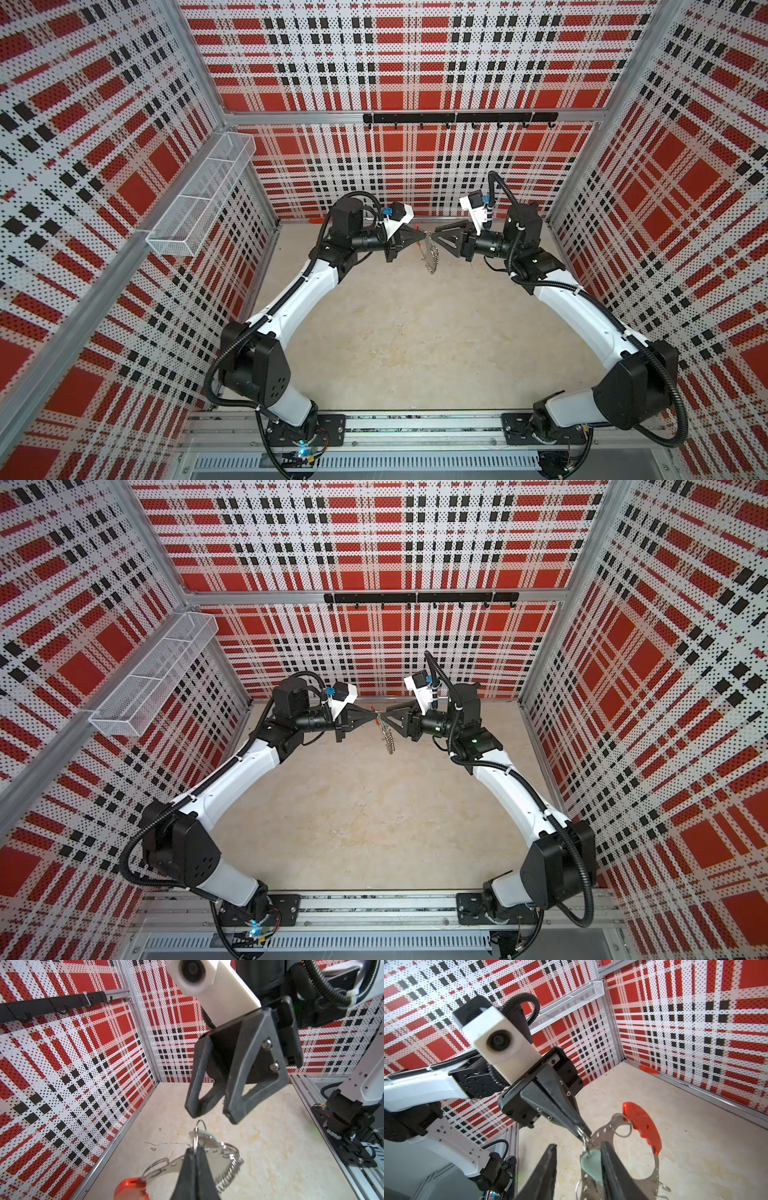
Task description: Put the keys on the keyring
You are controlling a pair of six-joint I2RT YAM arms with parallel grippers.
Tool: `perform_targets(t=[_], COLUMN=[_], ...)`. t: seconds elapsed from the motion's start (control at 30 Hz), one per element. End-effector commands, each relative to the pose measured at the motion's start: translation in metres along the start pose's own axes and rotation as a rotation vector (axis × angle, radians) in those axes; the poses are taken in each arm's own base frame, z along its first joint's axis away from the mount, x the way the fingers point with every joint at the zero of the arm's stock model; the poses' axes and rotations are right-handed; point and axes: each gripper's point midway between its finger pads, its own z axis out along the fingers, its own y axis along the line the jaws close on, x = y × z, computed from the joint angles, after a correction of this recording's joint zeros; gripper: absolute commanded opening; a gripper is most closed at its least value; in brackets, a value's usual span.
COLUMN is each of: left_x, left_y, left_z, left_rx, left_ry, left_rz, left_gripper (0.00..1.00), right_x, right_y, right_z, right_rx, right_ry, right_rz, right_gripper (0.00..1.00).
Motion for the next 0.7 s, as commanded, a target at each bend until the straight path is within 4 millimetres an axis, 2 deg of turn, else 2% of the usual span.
perform_targets(t=[0.0, 0.4, 0.67], left_x=[-0.0247, -0.0296, -0.0304], left_y=[-0.0011, -0.0004, 0.0006], left_z=[-0.007, -0.007, -0.0076], left_rx=[0.001, 0.0, -0.004], left_ry=[-0.062, -0.066, -0.065], left_rz=[0.013, 0.008, 0.008], left_gripper=[0.0, 0.0, 0.0], right_x=[-0.0031, -0.0099, -0.0113], right_y=[0.0124, 0.0085, 0.0071], right_z=[0.0004, 0.006, 0.0089], right_rx=[-0.07, -0.074, -0.069], right_ry=[-0.012, -0.018, -0.017], right_rz=[-0.019, -0.027, -0.027], right_gripper=[0.38, 0.28, 0.03])
